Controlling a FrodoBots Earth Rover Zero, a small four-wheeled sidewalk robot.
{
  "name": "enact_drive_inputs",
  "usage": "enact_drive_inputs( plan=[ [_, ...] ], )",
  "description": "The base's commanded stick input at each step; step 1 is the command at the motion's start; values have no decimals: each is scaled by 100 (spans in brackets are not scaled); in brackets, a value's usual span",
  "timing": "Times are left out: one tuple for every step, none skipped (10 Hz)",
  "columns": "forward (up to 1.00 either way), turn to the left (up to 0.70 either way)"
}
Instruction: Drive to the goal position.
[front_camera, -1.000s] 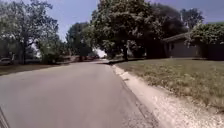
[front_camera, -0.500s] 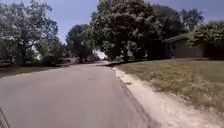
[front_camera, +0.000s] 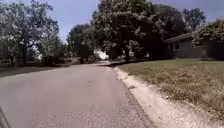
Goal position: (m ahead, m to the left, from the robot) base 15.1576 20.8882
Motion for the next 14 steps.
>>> enact_drive_inputs(
  plan=[
    [70,0],
    [70,0],
    [70,0],
    [70,0],
    [70,0],
    [70,0],
    [70,0],
    [70,0],
    [70,0],
    [70,0],
    [70,0],
    [70,0],
    [70,0],
    [70,0]
  ],
)
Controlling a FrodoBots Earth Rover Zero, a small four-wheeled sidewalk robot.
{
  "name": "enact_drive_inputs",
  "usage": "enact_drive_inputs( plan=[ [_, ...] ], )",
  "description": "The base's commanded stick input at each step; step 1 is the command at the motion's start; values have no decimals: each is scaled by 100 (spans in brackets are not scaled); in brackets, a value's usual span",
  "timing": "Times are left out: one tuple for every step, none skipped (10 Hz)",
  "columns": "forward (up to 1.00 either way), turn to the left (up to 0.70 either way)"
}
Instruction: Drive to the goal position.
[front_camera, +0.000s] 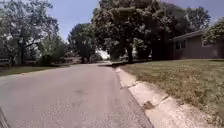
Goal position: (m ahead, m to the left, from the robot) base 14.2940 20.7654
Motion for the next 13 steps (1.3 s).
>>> enact_drive_inputs(
  plan=[
    [70,0],
    [70,0],
    [70,0],
    [70,0],
    [70,0],
    [70,0],
    [70,0],
    [70,0],
    [70,0],
    [70,0],
    [70,0],
    [70,0],
    [70,0]
  ],
)
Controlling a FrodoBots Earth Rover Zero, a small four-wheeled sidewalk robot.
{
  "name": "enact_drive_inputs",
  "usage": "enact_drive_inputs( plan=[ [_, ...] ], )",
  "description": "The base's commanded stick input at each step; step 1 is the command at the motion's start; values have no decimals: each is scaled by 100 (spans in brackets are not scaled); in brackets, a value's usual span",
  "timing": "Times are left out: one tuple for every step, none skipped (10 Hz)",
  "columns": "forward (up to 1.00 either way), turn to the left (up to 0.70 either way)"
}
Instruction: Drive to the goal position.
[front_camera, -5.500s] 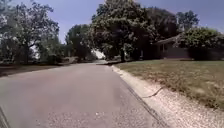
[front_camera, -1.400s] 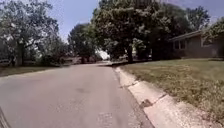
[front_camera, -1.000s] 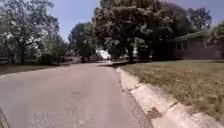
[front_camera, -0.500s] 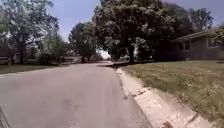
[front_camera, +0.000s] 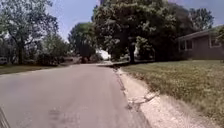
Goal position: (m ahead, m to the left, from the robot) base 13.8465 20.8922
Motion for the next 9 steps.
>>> enact_drive_inputs(
  plan=[
    [70,0],
    [70,0],
    [70,0],
    [70,0],
    [70,0],
    [70,0],
    [70,0],
    [70,0],
    [70,0]
  ],
)
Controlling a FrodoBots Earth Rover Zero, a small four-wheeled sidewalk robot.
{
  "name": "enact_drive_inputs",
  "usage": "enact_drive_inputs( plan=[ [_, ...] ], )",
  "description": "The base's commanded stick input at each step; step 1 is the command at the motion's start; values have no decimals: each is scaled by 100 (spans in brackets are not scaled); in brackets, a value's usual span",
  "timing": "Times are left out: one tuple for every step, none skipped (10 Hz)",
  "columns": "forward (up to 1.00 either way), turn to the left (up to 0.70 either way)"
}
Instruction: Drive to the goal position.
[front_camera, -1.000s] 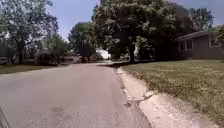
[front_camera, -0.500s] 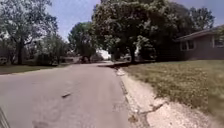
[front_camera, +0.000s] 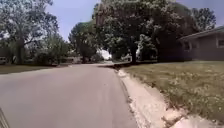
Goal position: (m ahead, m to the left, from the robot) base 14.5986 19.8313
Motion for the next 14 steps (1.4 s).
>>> enact_drive_inputs(
  plan=[
    [70,0],
    [70,0],
    [70,0],
    [70,0],
    [70,0],
    [70,0],
    [70,0],
    [69,0],
    [68,0],
    [68,0],
    [67,23],
    [68,31],
    [68,33],
    [67,23]
  ],
)
